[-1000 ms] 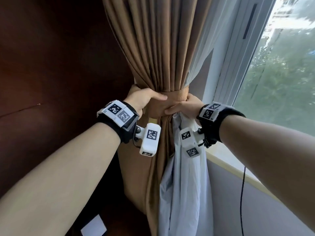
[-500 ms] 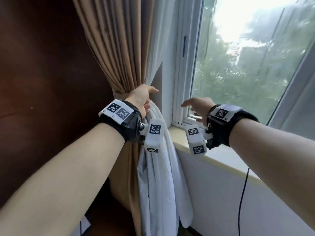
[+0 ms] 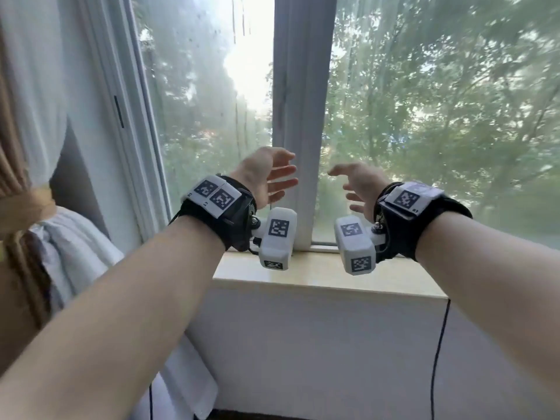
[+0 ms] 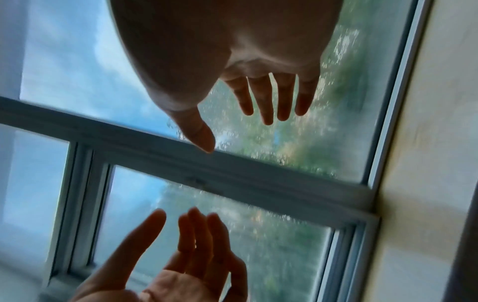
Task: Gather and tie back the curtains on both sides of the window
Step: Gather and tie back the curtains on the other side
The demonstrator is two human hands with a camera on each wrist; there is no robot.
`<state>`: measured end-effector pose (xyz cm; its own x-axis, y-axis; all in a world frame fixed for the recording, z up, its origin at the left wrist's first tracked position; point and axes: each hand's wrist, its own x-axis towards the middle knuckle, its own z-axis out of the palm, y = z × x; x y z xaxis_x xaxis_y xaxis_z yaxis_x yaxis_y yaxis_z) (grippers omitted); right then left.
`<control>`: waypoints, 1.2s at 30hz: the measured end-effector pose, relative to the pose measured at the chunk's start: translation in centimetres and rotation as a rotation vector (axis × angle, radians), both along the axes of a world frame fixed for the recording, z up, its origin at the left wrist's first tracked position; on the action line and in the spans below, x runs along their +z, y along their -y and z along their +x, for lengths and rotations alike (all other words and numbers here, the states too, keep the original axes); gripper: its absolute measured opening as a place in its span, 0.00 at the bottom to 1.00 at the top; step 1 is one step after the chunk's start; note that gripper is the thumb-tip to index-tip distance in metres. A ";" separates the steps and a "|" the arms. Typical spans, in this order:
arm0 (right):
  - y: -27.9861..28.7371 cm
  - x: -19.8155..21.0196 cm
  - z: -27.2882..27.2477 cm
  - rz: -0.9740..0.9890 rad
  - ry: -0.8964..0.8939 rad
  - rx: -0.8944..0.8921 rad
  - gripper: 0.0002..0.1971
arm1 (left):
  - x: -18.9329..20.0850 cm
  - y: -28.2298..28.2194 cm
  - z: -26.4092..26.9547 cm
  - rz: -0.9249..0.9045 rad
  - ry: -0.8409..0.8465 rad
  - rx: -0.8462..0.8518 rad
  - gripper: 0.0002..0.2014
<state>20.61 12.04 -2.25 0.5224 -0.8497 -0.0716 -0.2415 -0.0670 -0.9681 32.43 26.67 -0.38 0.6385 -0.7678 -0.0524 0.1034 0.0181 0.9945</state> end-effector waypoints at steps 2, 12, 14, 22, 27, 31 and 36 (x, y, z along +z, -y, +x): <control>2.6 0.5 -4.1 -0.017 -0.015 -0.062 0.29 | 0.2 3.6 -3.0 0.009 0.008 -0.078 0.07; 14.5 -0.2 -25.4 -0.065 -0.028 -0.341 0.14 | -1.0 23.3 -19.5 0.076 -0.035 -0.521 0.07; 16.8 -0.6 -28.8 -0.077 -0.036 -0.434 0.12 | -1.1 26.9 -22.5 0.078 -0.035 -0.585 0.08; 27.1 -0.6 -40.9 -0.052 -0.014 -0.749 0.07 | -1.5 42.7 -33.6 0.106 -0.025 -0.843 0.08; 33.7 -0.2 -46.3 -0.059 -0.069 -0.906 0.13 | -1.2 51.3 -39.5 0.109 -0.024 -0.993 0.09; 37.3 -0.6 -50.9 -0.009 -0.050 -1.046 0.09 | -1.7 56.4 -43.9 0.143 -0.033 -1.089 0.07; 41.8 -1.6 -56.1 0.016 -0.010 -1.209 0.19 | -2.3 62.8 -49.4 0.156 -0.038 -1.187 0.07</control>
